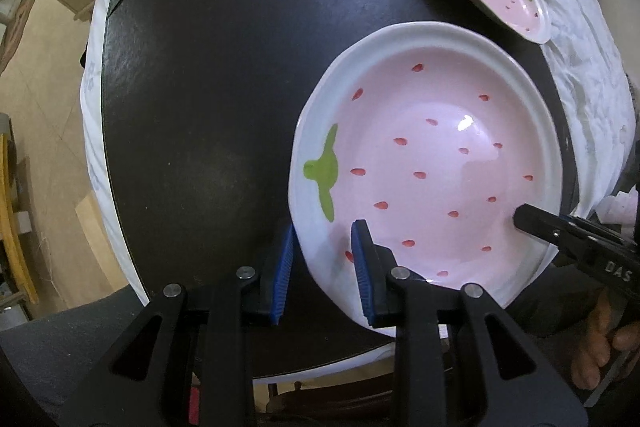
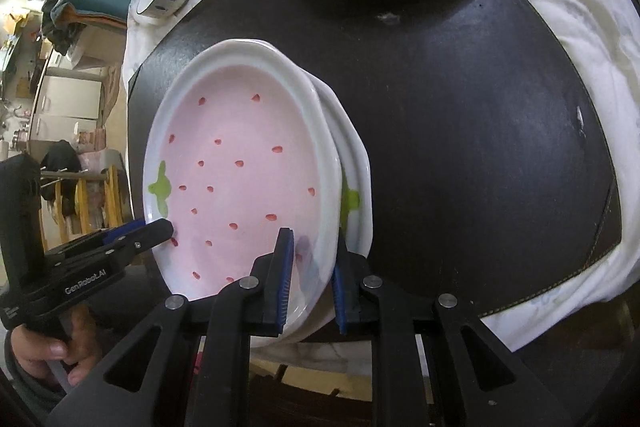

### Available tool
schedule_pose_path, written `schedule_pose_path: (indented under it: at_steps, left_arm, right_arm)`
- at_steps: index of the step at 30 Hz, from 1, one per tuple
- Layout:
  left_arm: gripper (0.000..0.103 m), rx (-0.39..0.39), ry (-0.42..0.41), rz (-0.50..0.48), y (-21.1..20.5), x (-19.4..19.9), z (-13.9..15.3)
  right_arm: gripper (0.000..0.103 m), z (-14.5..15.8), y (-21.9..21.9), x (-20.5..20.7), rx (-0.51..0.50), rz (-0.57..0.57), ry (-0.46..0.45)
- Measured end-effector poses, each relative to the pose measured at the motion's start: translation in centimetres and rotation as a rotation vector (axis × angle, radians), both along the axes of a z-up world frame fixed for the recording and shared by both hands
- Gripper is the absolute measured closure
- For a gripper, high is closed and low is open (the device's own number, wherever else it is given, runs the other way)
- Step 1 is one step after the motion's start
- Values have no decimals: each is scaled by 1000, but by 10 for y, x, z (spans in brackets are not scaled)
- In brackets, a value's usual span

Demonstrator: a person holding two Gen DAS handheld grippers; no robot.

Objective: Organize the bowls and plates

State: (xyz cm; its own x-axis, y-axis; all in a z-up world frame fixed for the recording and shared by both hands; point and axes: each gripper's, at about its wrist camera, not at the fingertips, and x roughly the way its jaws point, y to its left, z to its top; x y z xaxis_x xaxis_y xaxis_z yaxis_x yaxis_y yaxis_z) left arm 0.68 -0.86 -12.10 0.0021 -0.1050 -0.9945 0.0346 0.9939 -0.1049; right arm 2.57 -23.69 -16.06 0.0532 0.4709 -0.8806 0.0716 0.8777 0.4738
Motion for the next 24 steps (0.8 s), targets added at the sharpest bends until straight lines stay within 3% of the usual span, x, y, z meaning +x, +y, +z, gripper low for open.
schedule_pose_path:
  at_steps: [13, 19, 21, 24]
  left_arm:
    - [77, -8, 23, 24, -3, 9, -9]
    - [67, 4, 13, 38, 6, 11, -9]
    - [51, -9, 15, 49, 9, 12, -9]
    - [44, -8, -1, 56, 10, 14, -8]
  right_arm:
    - [83, 0, -14, -1, 72, -43, 75]
    - [81, 7, -15, -1, 68, -52, 69]
    - [81, 12, -11, -2, 21, -28, 32]
    - [81, 16, -9, -1, -27, -10, -4]
